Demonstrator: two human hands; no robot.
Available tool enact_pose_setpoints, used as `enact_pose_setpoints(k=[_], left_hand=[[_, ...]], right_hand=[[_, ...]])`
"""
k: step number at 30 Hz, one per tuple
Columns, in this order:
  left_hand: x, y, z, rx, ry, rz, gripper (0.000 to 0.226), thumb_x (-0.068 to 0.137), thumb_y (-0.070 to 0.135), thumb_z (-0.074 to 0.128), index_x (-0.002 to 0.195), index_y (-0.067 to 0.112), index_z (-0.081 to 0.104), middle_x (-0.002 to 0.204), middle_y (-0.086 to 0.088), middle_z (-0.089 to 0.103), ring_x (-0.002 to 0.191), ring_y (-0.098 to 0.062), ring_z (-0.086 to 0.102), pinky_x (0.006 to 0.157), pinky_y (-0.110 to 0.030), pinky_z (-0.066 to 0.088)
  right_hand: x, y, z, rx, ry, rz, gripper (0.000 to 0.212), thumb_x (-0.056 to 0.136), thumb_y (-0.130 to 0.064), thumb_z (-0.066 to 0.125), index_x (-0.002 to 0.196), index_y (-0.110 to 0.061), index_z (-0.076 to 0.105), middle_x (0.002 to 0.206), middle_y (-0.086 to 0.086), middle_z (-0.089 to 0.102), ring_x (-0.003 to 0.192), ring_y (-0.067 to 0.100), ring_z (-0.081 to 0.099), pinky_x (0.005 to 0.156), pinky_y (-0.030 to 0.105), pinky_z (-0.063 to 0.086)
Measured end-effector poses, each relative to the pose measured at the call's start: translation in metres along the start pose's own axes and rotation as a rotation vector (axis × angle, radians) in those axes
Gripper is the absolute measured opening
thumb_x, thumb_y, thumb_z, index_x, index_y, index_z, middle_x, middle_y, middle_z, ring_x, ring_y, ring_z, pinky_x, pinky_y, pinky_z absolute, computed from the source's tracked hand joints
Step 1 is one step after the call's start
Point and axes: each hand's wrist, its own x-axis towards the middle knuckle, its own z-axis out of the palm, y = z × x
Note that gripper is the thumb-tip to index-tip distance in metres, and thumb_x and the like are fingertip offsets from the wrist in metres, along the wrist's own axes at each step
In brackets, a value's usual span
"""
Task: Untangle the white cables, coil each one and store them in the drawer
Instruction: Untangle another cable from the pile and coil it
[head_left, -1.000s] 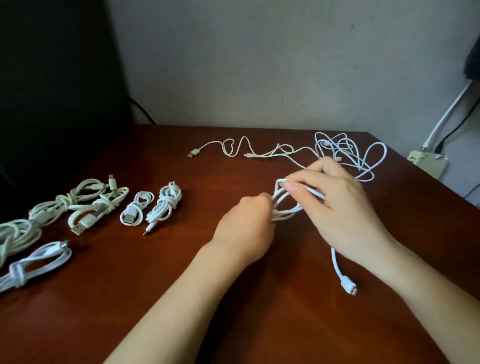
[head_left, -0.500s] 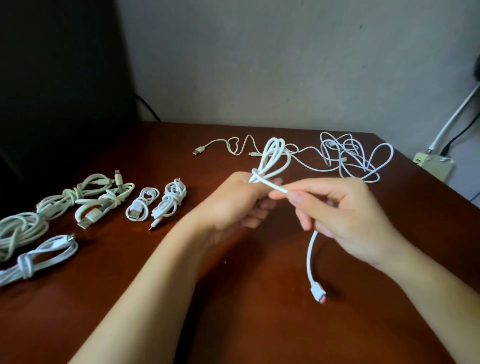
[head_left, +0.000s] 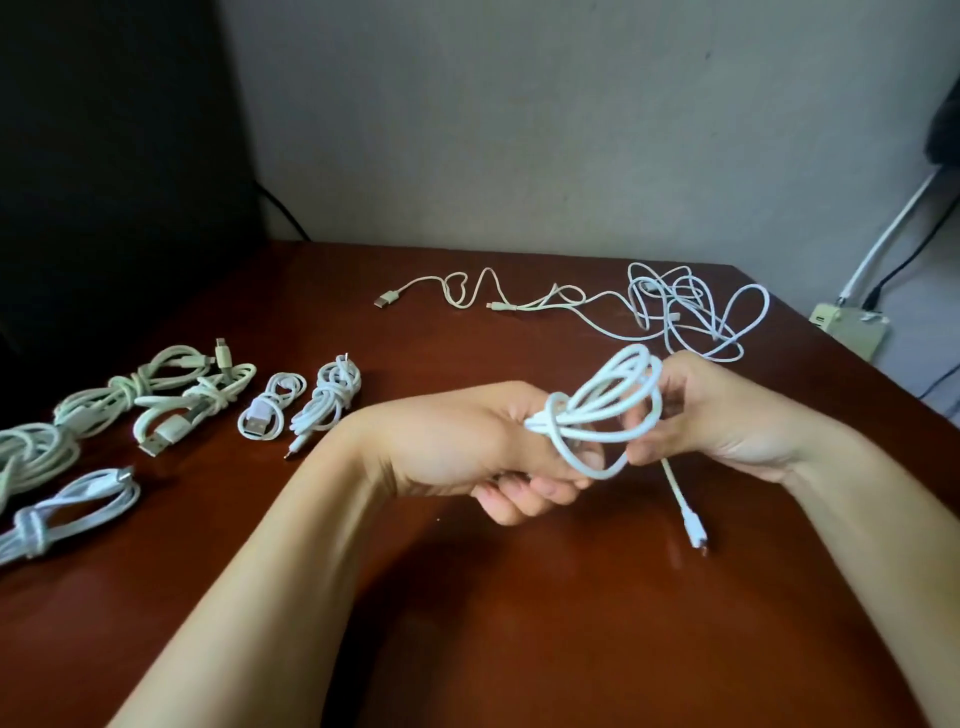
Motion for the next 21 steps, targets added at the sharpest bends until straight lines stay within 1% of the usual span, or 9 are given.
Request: enact_pose_setpoints(k=[4, 7, 9, 11, 13, 14, 17, 19, 21], left_hand=[[0.002, -0.001, -0.001, 0.075, 0.006, -0.015, 0.016, 0.085, 0.01, 0.053, 0.07, 0.014, 0.059, 0.056, 0.005, 0.04, 0.046, -0.004, 0.029, 0.039, -0.012, 0.025], [0.003, -0.001, -0.001, 0.157, 0.039, -0.011, 0.015, 0.09, 0.011, 0.051, 0.075, 0.014, 0.055, 0.058, 0.006, 0.037, 0.048, -0.004, 0.028, 0.04, -0.012, 0.025], [0.005, -0.001, 0.0, 0.218, 0.061, 0.002, 0.02, 0.096, 0.007, 0.05, 0.078, 0.014, 0.053, 0.059, 0.007, 0.035, 0.048, -0.004, 0.027, 0.042, -0.012, 0.025], [0.006, -0.002, 0.004, 0.284, 0.054, 0.002, 0.021, 0.098, 0.007, 0.05, 0.079, 0.015, 0.055, 0.058, 0.01, 0.035, 0.048, -0.003, 0.028, 0.043, -0.013, 0.026], [0.008, -0.001, 0.009, 0.338, -0.003, -0.014, 0.019, 0.096, 0.013, 0.052, 0.079, 0.018, 0.057, 0.06, 0.009, 0.036, 0.05, -0.004, 0.029, 0.045, -0.013, 0.028], [0.009, 0.0, 0.012, 0.372, -0.025, -0.028, 0.019, 0.096, 0.015, 0.052, 0.079, 0.02, 0.057, 0.061, 0.009, 0.037, 0.051, -0.005, 0.029, 0.046, -0.013, 0.029], [0.014, 0.0, 0.019, 0.489, -0.021, -0.075, 0.025, 0.098, 0.008, 0.048, 0.079, 0.022, 0.057, 0.065, 0.007, 0.039, 0.051, -0.004, 0.033, 0.048, -0.014, 0.031], [0.017, 0.0, 0.022, 0.549, 0.005, -0.094, 0.024, 0.096, 0.005, 0.048, 0.079, 0.02, 0.057, 0.063, 0.007, 0.04, 0.051, -0.002, 0.035, 0.048, -0.013, 0.032], [0.021, -0.001, 0.026, 0.681, 0.057, -0.1, 0.022, 0.094, 0.005, 0.05, 0.079, 0.018, 0.06, 0.061, 0.008, 0.045, 0.053, -0.002, 0.041, 0.053, -0.012, 0.033]], right_hand=[[0.0, 0.002, -0.005, 0.052, -0.001, 0.013, 0.061, 0.035, -0.059, 0.089, 0.063, -0.008, 0.07, 0.075, 0.021, 0.055, 0.074, 0.024, 0.045, 0.071, 0.035, 0.035], [-0.001, 0.001, -0.014, 0.128, 0.091, 0.004, 0.074, 0.031, -0.06, 0.09, 0.065, 0.001, 0.066, 0.057, 0.014, 0.045, 0.051, 0.013, 0.035, 0.051, 0.02, 0.027], [0.0, 0.002, -0.016, 0.071, 0.101, 0.006, 0.077, 0.034, -0.057, 0.09, 0.072, 0.005, 0.066, 0.061, 0.025, 0.046, 0.054, 0.014, 0.04, 0.052, 0.021, 0.032], [0.0, 0.0, -0.013, -0.005, 0.075, 0.026, 0.058, 0.042, -0.044, 0.087, 0.074, 0.002, 0.07, 0.066, 0.024, 0.056, 0.063, 0.015, 0.049, 0.058, 0.023, 0.037], [0.0, -0.003, -0.009, -0.004, 0.063, 0.057, 0.026, 0.047, -0.034, 0.078, 0.06, -0.012, 0.072, 0.055, 0.003, 0.058, 0.054, 0.005, 0.048, 0.051, 0.016, 0.035], [-0.001, -0.005, -0.009, 0.004, 0.072, 0.067, 0.018, 0.046, -0.031, 0.076, 0.054, -0.016, 0.069, 0.051, -0.002, 0.056, 0.049, 0.002, 0.046, 0.048, 0.013, 0.034], [-0.003, -0.01, -0.01, 0.065, 0.112, 0.133, 0.024, 0.043, -0.011, 0.088, 0.049, -0.014, 0.065, 0.047, -0.001, 0.056, 0.043, 0.001, 0.049, 0.046, 0.01, 0.037], [-0.005, -0.016, -0.006, 0.056, 0.134, 0.186, 0.024, 0.042, -0.018, 0.087, 0.052, -0.012, 0.066, 0.05, 0.0, 0.057, 0.046, 0.003, 0.052, 0.05, 0.014, 0.039], [-0.004, -0.022, -0.001, -0.068, 0.202, 0.194, 0.028, 0.044, -0.026, 0.09, 0.054, -0.013, 0.068, 0.049, -0.004, 0.055, 0.05, 0.001, 0.048, 0.057, 0.017, 0.036]])
